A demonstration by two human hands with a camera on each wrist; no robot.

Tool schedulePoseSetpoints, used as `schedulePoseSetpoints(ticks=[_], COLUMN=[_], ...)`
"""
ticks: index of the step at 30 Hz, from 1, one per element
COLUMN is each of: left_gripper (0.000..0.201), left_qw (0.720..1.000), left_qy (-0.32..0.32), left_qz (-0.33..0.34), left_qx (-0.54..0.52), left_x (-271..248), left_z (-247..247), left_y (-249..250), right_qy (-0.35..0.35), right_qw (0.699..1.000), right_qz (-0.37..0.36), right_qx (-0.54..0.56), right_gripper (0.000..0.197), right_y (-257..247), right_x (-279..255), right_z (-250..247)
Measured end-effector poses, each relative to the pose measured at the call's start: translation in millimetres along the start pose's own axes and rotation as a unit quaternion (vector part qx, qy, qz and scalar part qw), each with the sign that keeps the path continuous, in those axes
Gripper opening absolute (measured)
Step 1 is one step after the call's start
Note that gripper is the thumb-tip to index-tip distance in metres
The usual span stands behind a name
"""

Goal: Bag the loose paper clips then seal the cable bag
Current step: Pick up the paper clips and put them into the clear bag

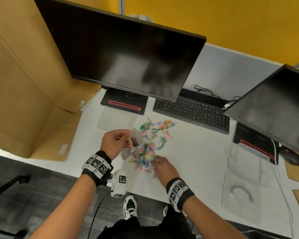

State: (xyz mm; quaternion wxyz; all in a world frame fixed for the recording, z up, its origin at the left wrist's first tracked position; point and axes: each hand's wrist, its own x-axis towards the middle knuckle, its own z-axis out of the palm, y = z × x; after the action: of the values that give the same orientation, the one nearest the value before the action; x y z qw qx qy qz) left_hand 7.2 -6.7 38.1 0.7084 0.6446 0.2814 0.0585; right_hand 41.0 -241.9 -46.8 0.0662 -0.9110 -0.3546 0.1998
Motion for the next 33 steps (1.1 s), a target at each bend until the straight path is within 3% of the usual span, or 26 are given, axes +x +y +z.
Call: schedulePoseSetpoints(ticks=[4,7,10,12,16,18,21,24,29,31,33], left_gripper=[0.013,0.013,0.011,0.010,0.010,0.011,0.012,0.013,0.014,0.009,0.009], left_qw=[1.000,1.000,1.000,0.999,0.999,0.998,0.998,0.998,0.998,0.998,0.999], left_qy=[-0.011,-0.016,-0.023,-0.027,-0.026,-0.028,-0.031,-0.033,-0.044,-0.044,-0.039], left_qz=[-0.009,-0.011,-0.016,-0.023,-0.039,-0.047,-0.051,-0.048,-0.036,-0.029,-0.026], left_qx=[-0.009,-0.011,-0.013,-0.009,-0.007,-0.008,-0.010,-0.013,0.009,0.023,0.026], left_x=[0,1,1,3,6,6,6,6,7,6,7], left_z=[7,12,18,22,31,35,42,45,44,43,41], left_y=[-4,-4,-5,-6,-9,-10,-11,-10,-9,-9,-10], right_qy=[0.027,0.080,0.119,0.143,0.160,0.154,0.143,0.137,0.176,0.158,0.133], right_qw=[0.999,0.986,0.911,0.854,0.725,0.697,0.718,0.797,0.879,0.914,0.927], right_qz=[-0.016,0.095,0.219,0.245,0.192,0.156,0.150,0.167,0.120,0.087,0.061], right_qx=[-0.019,0.113,0.330,0.435,0.641,0.683,0.665,0.564,0.427,0.363,0.344], right_gripper=[0.035,0.020,0.012,0.016,0.023,0.026,0.021,0.022,0.015,0.023,0.028], right_y=[15,29,44,46,23,9,-7,-17,-35,-39,-39], right_x=[8,16,18,18,22,29,40,47,49,50,50], right_z=[-8,-21,-44,-61,-95,-107,-107,-96,-94,-95,-97])
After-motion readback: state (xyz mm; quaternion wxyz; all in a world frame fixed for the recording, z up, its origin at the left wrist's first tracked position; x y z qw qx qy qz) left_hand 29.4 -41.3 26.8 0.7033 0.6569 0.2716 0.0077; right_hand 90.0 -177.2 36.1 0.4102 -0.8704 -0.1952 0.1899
